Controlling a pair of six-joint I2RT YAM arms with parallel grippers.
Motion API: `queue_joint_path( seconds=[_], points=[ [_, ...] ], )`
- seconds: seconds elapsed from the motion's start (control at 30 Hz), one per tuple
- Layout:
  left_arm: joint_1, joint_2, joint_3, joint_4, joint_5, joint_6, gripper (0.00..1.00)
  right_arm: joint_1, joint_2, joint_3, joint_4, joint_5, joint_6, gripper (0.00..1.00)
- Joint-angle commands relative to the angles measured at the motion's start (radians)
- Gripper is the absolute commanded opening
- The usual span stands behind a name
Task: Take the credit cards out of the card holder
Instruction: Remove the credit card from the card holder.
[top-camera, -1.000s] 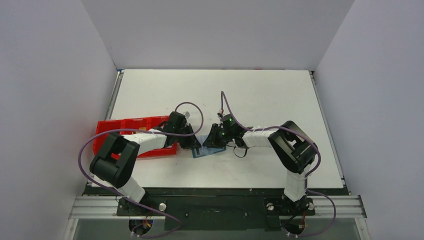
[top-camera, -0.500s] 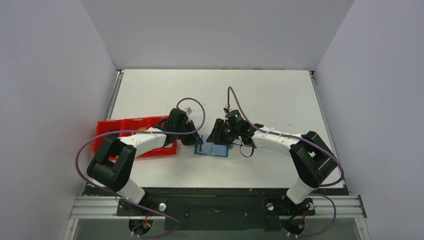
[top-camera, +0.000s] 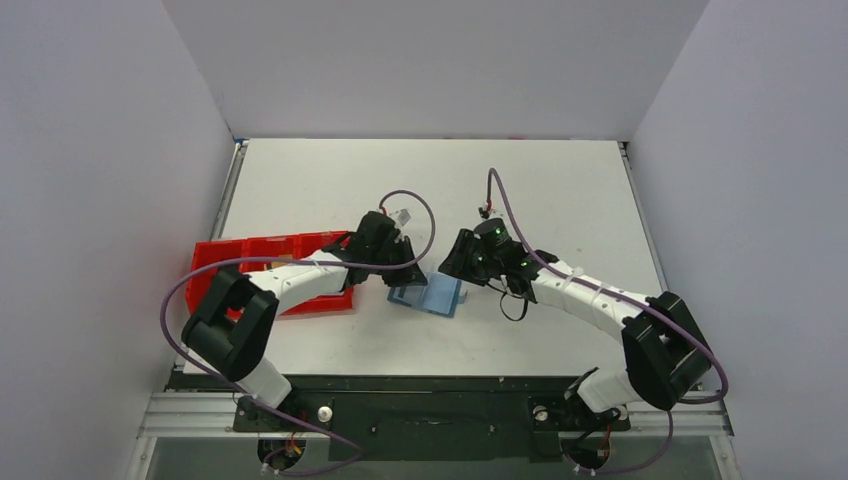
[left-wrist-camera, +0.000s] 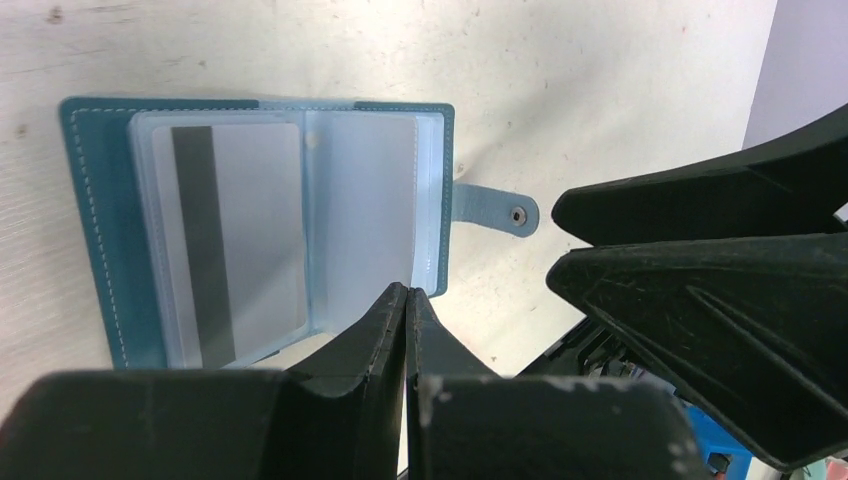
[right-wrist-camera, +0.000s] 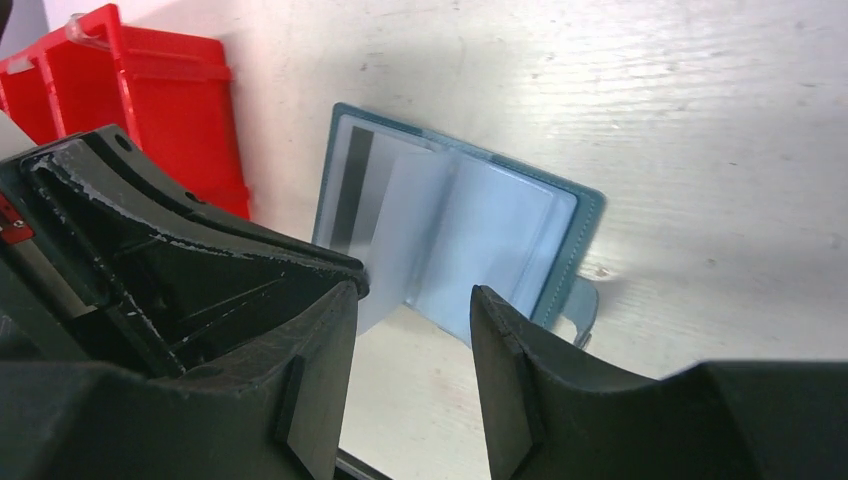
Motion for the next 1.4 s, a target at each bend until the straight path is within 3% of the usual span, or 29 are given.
queue_joint_path(
  seconds=[0.0, 0.53, 0.83, 1.1, 1.37],
  points=[
    [-0.038, 0.037, 0.072, 0.017, 0.027, 0.024, 0.00, -0.017, -0.062, -0.029, -0.031, 0.083, -0.020, 0.42],
    [-0.126, 0.218, 0.153, 0.062, 0.045, 0.019, 0.31, -0.033, -0.123, -0.065, -0.069, 0.112, -0.025, 0.42],
    [-0.124, 0.214, 0.184, 0.070, 0.051, 0.022, 0.44, -0.038, -0.141, -0.072, -0.077, 0.120, -0.017, 0.42],
    [-0.043, 0.062, 0.137, -0.017, -0.032, 0.049, 0.45, -0.037, -0.092, -0.065, -0.032, 0.051, 0.009, 0.41],
    [0.064, 0.017, 0.071, -0.110, -0.084, 0.125, 0.33, 0.027, 0.064, 0.022, 0.029, -0.023, 0.035, 0.39]
  ],
)
